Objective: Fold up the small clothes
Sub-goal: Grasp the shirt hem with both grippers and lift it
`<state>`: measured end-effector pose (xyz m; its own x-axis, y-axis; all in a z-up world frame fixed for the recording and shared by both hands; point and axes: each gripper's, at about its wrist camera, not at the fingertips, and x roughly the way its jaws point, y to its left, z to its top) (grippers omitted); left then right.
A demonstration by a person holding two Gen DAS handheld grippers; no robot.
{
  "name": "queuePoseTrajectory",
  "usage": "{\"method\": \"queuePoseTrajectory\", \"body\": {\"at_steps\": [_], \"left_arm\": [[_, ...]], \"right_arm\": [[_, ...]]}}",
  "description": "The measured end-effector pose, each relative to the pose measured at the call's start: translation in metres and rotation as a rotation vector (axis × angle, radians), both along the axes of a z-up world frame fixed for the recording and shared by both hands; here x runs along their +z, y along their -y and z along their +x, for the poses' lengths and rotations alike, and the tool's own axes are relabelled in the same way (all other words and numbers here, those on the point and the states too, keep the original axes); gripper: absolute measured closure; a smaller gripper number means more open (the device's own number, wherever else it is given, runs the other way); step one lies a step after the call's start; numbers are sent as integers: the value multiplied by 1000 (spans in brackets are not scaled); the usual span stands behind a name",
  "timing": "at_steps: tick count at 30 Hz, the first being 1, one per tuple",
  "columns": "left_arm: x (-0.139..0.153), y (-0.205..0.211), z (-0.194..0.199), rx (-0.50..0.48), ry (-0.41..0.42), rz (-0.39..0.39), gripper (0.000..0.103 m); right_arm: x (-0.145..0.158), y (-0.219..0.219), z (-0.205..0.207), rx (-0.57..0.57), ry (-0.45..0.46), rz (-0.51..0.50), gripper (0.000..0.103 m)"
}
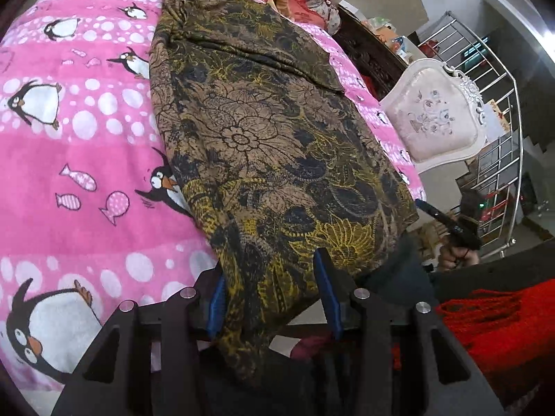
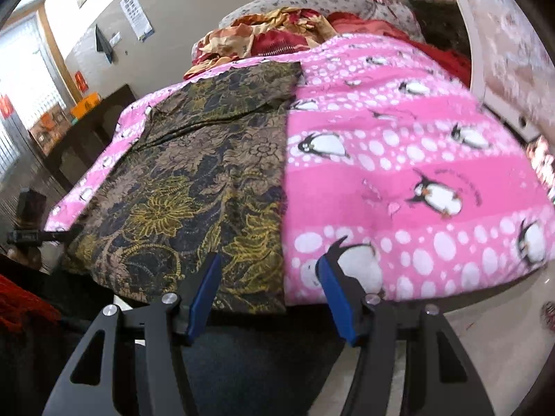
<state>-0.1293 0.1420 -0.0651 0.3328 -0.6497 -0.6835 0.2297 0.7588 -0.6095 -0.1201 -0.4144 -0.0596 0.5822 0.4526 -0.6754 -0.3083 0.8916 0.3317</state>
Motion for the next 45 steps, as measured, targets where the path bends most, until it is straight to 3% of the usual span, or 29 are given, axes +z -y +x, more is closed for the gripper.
{"method": "queuePoseTrajectory", "body": {"at_steps": [7, 9, 10, 11, 16, 19, 20, 21, 22, 25, 29, 34, 39, 43, 45], "left_arm": [[0, 11, -5, -46, 24, 54, 80], [2, 9, -10, -48, 19, 30, 80], [3, 9, -12, -53, 19, 20, 80], [3, 10, -14, -56, 18, 17, 80], [-4, 2, -6, 12, 6, -29, 80], [-1, 3, -7, 19, 11, -9, 80], [-1, 2, -8, 26, 10, -14, 87], [0, -2, -9, 44, 6, -13, 100], [0, -4, -10, 57, -1, -9, 103], [13, -17, -15, 96, 34, -43, 103], [51, -33, -23, 100, 151, -112, 103], [91, -44, -43, 52, 253, -185, 103], [125, -53, -72, -28, 294, -284, 103], [116, -54, -45, 55, 279, -231, 103], [106, -54, -12, 139, 240, -153, 103]], "right_arm": [[-24, 1, 15, 48, 0, 143, 43], [-25, 3, 14, 74, -20, 194, 55], [-27, 4, 13, 117, -54, 241, 74], [-30, 4, 13, 148, -80, 264, 84], [-42, 2, 18, 110, -98, 243, 84], [-41, -2, 18, 120, -90, 269, 84], [-38, -2, 17, 124, -84, 273, 88], [-36, -1, 15, 129, -80, 281, 97], [-32, 1, 12, 138, -75, 297, 98], [-13, 9, 3, 178, -38, 384, 99], [29, 15, -7, 222, 80, 511, 99], [84, 22, -23, 253, 225, 578, 99], [131, 45, -53, 279, 335, 607, 99], [120, 49, -31, 221, 289, 580, 99], [107, 46, -8, 182, 257, 580, 99]]}}
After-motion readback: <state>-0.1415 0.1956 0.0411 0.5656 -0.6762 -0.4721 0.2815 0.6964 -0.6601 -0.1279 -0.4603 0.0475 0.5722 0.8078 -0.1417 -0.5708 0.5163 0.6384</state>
